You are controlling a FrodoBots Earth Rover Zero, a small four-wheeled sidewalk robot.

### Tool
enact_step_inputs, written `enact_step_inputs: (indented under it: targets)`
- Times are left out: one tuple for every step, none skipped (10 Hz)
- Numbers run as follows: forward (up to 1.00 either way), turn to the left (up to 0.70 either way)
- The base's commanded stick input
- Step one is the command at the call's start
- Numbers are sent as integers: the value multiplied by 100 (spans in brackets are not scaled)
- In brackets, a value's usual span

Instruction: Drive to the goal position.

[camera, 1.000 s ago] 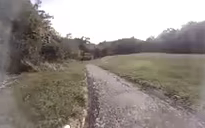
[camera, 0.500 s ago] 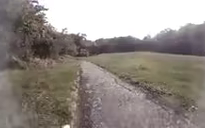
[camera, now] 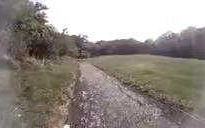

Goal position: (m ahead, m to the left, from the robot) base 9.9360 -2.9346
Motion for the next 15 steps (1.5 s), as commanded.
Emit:
enact_step_inputs:
  targets:
    - [100, 0]
    - [100, 0]
    - [100, 0]
    - [100, 0]
    - [100, 0]
    - [100, 0]
    - [100, 0]
    - [100, 0]
    - [100, 0]
    - [100, 0]
    - [100, 5]
    - [100, 12]
    - [100, 24]
    - [100, 15]
    - [100, 0]
